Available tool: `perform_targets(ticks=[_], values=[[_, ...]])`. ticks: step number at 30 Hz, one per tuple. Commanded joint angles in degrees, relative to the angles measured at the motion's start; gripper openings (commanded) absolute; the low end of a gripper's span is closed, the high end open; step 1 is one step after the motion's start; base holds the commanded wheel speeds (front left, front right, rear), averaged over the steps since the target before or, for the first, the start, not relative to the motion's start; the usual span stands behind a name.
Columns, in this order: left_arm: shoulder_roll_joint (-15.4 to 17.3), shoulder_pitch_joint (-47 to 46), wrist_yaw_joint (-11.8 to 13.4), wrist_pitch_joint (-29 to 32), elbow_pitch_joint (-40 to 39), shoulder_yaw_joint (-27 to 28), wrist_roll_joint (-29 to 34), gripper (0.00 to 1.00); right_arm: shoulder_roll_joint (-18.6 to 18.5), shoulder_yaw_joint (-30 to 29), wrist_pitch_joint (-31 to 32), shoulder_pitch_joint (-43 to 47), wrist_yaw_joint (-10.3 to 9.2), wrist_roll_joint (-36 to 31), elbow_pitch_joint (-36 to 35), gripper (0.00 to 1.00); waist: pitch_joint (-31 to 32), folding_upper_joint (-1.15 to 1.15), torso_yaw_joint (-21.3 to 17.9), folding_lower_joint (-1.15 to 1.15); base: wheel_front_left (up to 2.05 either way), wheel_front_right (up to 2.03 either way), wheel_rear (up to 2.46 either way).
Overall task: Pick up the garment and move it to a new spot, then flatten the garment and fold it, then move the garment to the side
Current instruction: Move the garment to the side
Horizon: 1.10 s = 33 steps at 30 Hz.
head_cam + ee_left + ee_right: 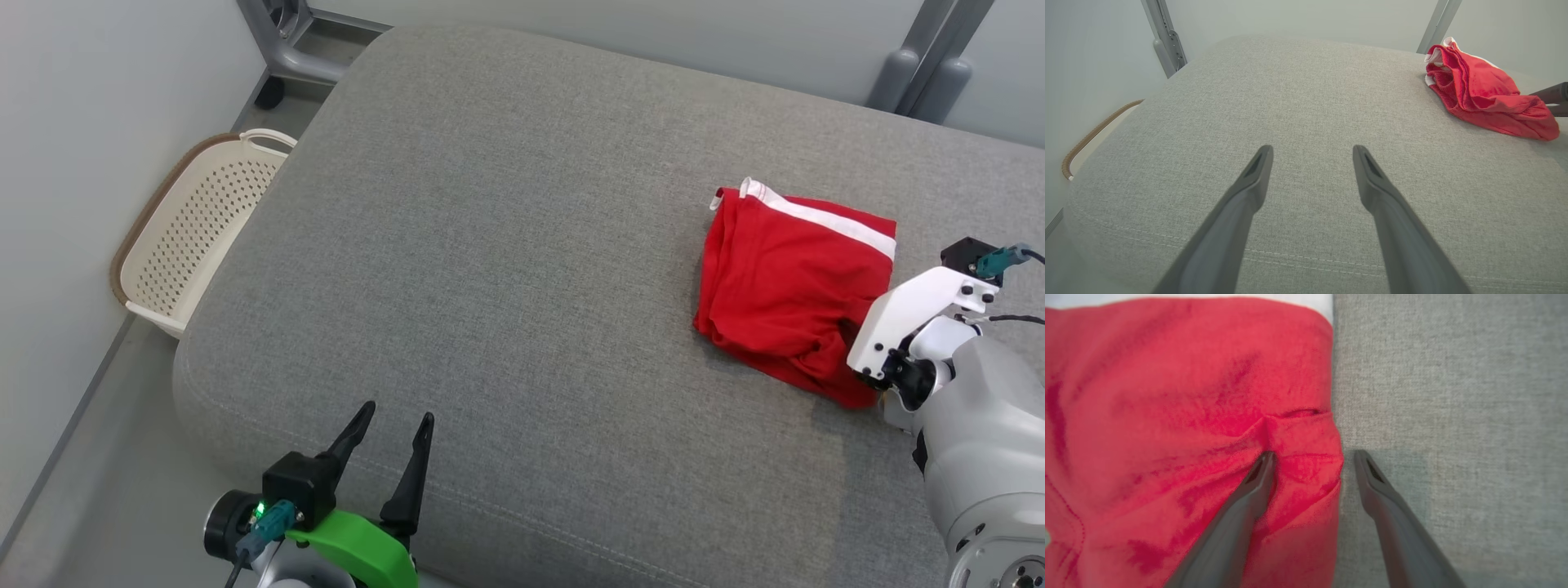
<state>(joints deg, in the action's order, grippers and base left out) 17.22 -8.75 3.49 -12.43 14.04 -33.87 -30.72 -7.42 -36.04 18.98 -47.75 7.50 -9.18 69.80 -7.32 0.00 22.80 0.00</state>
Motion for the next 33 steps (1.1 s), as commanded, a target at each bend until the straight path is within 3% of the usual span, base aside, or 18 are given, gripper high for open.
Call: perform_targets(ticks=[1,4,15,22,33], values=[[0.0,-0.61,-0.21,-0.37,0.17,-0.13,-0.15,1.0,0.74,-1.03,0.98,2.21,-0.04,-1.19,-0.02,0.71,0.21,0.0,-0.07,0.0,0.0,0.0,0.0],[0.18,-0.64,-0.23,-0.4,0.23,-0.21,-0.23,1.0,1.62,-4.29,2.16,2.94,-0.06,-3.17,-1.88,0.02,0.47,0.0,-0.22,0.0,0.0,0.0,0.0],[0.48,-0.8,0.25,-0.2,0.32,-0.43,-0.46,1.0,3.93,-10.87,3.01,1.28,-0.07,-9.56,-7.63,0.0,1.0,0.0,-0.9,0.0,0.0,0.0,0.0],[0.7,0.45,0.6,-0.72,0.32,-0.23,-0.8,1.0,4.29,-5.45,1.71,-0.09,-0.06,-12.35,-6.25,0.0,3.52,0.0,-5.48,0.0,0.0,0.0,0.0],[-0.16,1.54,0.44,-1.38,0.7,-0.75,-1.15,1.0,0.87,7.28,-1.24,0.73,-0.06,-15.1,-4.74,0.0,7.31,0.0,-17.33,0.0,0.0,0.0,0.0]])
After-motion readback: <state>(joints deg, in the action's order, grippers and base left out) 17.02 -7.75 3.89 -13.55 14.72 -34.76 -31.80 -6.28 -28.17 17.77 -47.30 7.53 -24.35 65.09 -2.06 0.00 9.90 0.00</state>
